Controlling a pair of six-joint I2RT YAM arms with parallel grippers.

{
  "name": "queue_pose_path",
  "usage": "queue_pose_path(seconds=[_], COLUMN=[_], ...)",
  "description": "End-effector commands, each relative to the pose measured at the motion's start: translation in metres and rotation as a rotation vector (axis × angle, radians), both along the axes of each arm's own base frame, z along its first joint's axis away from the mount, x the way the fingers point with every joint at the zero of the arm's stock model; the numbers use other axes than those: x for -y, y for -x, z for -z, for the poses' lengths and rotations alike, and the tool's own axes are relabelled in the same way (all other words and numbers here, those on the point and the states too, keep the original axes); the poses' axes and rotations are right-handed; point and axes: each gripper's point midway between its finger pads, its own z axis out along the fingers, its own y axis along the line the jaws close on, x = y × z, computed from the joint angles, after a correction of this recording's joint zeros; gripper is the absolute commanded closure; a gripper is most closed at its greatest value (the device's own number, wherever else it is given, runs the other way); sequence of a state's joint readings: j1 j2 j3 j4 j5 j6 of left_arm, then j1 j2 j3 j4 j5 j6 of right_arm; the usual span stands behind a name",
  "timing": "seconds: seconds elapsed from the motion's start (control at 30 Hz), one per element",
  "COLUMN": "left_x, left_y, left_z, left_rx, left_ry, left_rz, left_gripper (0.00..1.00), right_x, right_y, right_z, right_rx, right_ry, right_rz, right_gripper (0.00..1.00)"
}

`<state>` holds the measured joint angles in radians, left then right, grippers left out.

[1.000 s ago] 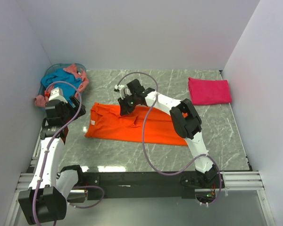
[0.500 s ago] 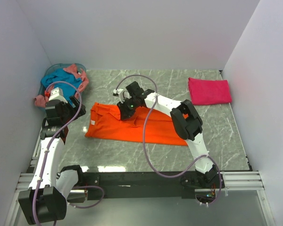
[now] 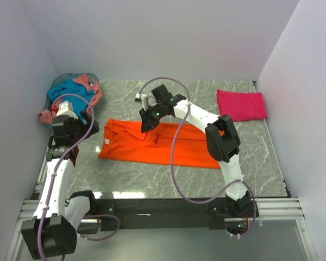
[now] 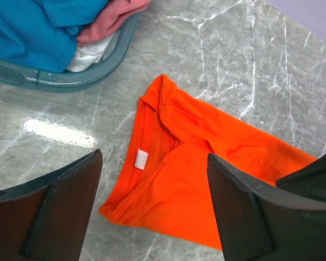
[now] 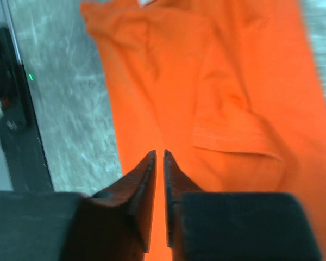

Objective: Fold and stack the t-shirts
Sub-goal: Fold the tshirt

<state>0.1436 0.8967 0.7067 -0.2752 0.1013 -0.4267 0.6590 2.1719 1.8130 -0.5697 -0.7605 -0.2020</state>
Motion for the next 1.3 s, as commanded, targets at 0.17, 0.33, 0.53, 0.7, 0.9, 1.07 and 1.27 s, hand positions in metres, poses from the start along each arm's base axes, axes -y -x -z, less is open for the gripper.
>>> queue_pose_path(seconds=[0.17, 0.33, 0.53, 0.7, 0.9, 1.07, 1.27], left_x=[-0.001, -0.001, 0.0, 0.008, 0.047, 0.074, 0.089], left_y=[-0.003, -0.004, -0.004, -0.005, -0.001, -0.005, -0.065], left_z=[-0.011, -0.01, -0.009, -0.006, 0.0, 0.026, 0.066], left_rx=[0.034, 0.031, 0.03, 0.031, 0.02, -0.009, -0.226], left_ry=[-0.018, -0.015, -0.011, 0.042, 0.326, 0.471, 0.259], left_rz=[0.011, 0.015, 0.017, 0.032, 0.098, 0.115, 0.113], left_gripper=[0.16, 0.16, 0.16, 0.15, 0.19, 0.28, 0.4], right_x=[-0.013, -0.006, 0.012, 0.012, 0.021, 0.06, 0.112], right_y=[-0.043, -0.059, -0.077, -0.071, -0.045, -0.022, -0.001], right_z=[0.011, 0.032, 0.058, 0.043, -0.041, -0.076, -0.082], right_rx=[-0.042, -0.042, -0.056, -0.049, 0.052, 0.099, 0.118], right_ry=[0.021, 0.075, 0.134, 0.089, -0.046, -0.079, -0.042], right_rz=[0.175, 0.245, 0.303, 0.233, 0.087, 0.041, 0.088], right_gripper=[0.92, 0.92, 0.92, 0.91, 0.78, 0.73, 0.71])
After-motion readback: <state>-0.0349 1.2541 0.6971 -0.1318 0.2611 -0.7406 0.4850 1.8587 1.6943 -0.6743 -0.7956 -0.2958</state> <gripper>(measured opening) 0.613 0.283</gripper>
